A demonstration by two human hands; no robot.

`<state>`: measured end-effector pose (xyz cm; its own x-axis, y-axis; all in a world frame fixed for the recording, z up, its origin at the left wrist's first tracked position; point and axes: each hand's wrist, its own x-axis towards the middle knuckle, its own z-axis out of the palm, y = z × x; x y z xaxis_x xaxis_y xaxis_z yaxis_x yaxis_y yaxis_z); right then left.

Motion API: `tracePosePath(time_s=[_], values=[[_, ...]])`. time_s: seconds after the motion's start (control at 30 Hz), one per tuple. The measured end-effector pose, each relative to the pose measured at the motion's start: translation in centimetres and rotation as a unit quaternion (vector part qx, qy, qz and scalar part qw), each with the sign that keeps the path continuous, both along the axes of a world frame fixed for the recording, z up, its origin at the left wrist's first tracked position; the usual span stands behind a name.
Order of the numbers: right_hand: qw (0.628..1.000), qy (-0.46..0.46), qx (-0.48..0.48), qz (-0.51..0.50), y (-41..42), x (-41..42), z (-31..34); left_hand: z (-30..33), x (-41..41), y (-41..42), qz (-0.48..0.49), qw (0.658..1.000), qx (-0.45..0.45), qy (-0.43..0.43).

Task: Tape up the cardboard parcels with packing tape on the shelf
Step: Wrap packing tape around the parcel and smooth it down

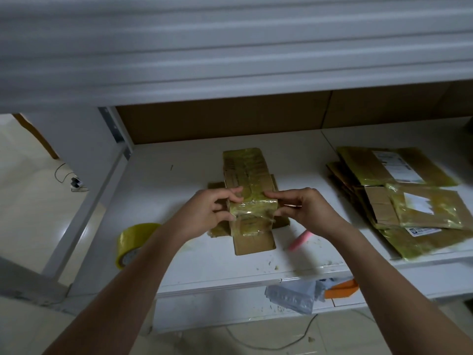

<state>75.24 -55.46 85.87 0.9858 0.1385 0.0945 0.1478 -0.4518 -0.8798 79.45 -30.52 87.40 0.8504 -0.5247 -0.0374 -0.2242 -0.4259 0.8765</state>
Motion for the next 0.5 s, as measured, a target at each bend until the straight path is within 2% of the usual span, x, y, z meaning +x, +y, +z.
tracePosePath(time_s=[0.17,0.3,0.37,0.5], values=[[0.992,-0.102,-0.016,-0.079,1.3,-0.1,-1.9,-1.5,-0.6,-0.6,0.047,0.996,-0.052,-0.057],[0.956,-0.227,-0.094,-0.16,3.1,-0.1,-4.2,-3.6,-1.4,-1.7,0.108,0.978,-0.102,-0.144],[0.949,-0.236,-0.101,-0.18,3.6,-0.1,-4.5,-4.1,-1.4,-1.9,0.121,0.976,-0.097,-0.155],[0.971,-0.206,-0.05,-0.114,2.3,-0.3,-3.4,-3.7,-1.6,-1.3,0.087,0.984,-0.109,-0.109]])
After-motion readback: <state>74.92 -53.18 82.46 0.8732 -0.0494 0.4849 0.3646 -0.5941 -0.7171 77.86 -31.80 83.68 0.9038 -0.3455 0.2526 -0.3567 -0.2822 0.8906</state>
